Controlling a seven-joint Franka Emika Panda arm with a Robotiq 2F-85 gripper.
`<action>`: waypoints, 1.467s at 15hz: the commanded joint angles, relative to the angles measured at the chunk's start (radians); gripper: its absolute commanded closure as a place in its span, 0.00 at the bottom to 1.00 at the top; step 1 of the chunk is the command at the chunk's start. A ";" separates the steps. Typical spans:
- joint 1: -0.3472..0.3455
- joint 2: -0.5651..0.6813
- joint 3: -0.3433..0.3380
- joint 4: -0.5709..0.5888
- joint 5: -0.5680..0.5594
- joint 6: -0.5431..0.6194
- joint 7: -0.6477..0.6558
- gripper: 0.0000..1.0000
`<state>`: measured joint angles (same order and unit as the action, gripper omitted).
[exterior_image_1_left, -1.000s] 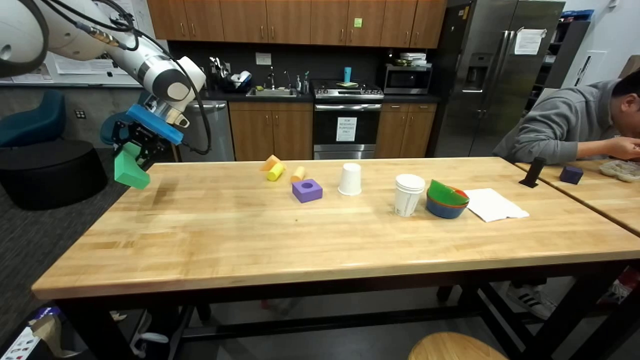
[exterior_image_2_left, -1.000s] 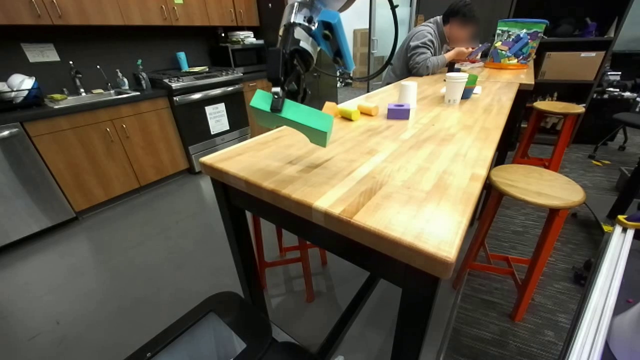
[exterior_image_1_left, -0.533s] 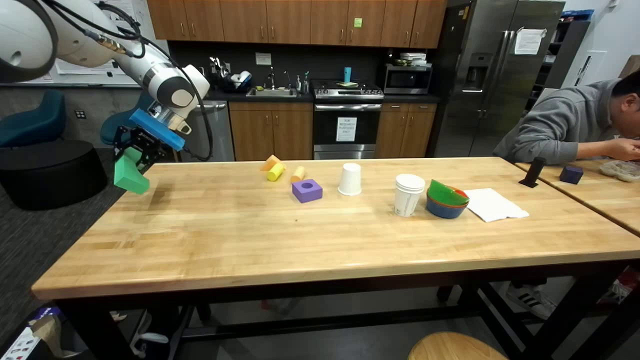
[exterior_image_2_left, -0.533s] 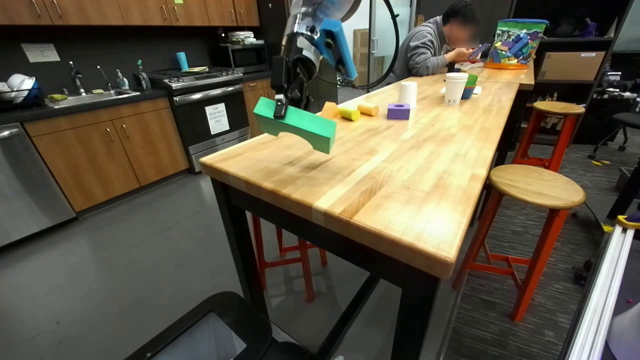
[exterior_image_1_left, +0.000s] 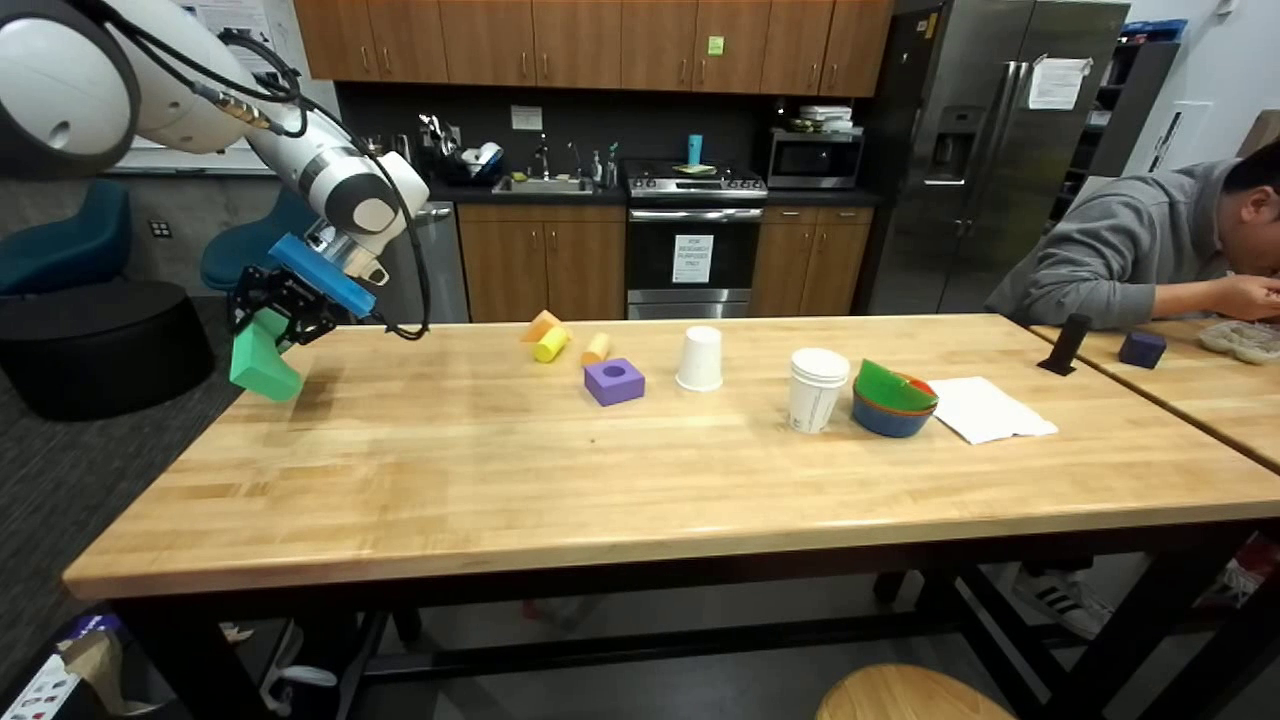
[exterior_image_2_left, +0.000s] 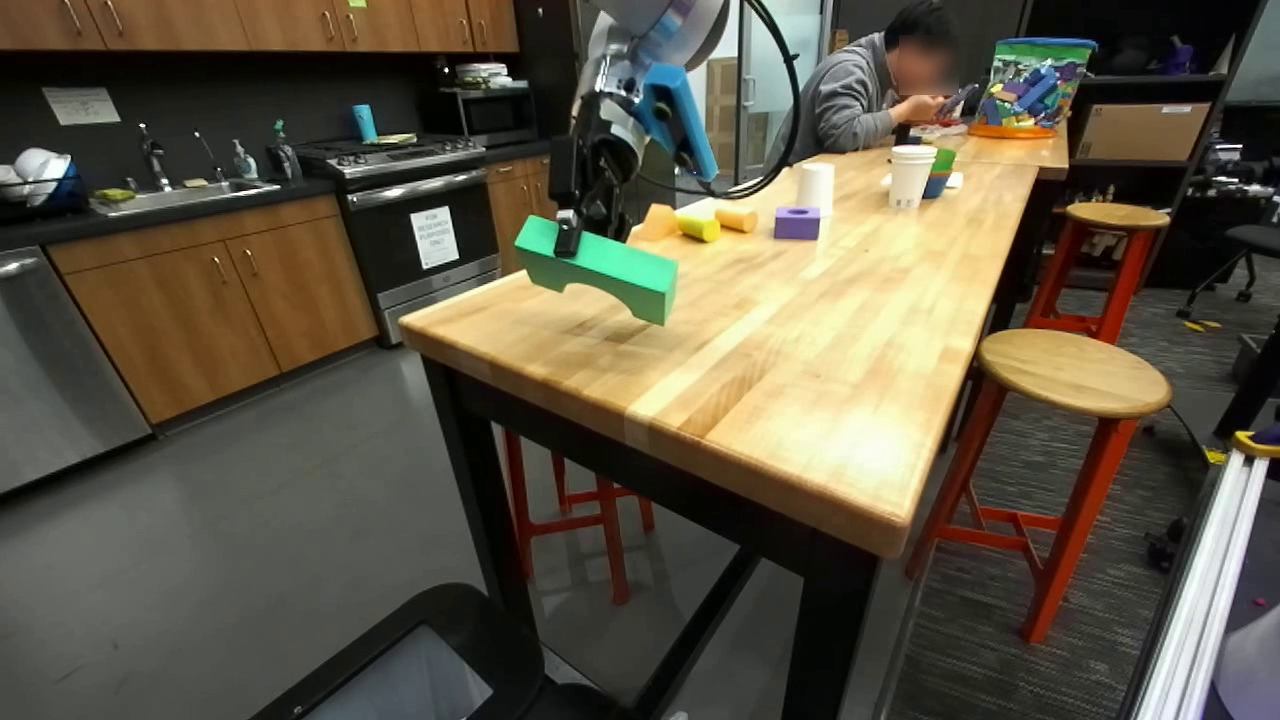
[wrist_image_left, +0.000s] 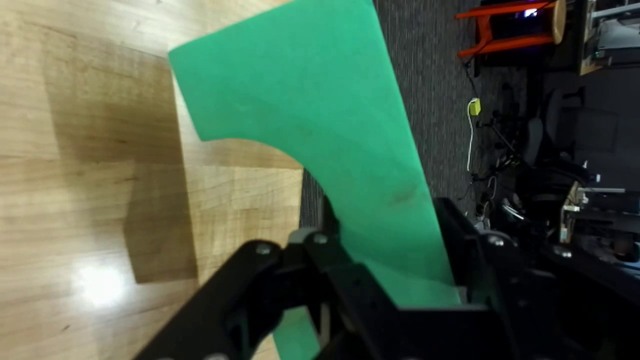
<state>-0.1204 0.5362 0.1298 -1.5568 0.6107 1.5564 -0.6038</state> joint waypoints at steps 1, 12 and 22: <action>-0.008 0.008 -0.003 0.017 0.021 -0.030 -0.007 0.76; -0.024 0.030 -0.019 0.009 0.124 -0.025 -0.047 0.76; -0.038 0.069 -0.031 0.008 0.150 -0.029 -0.070 0.76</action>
<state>-0.1513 0.5983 0.1048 -1.5569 0.7382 1.5447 -0.6595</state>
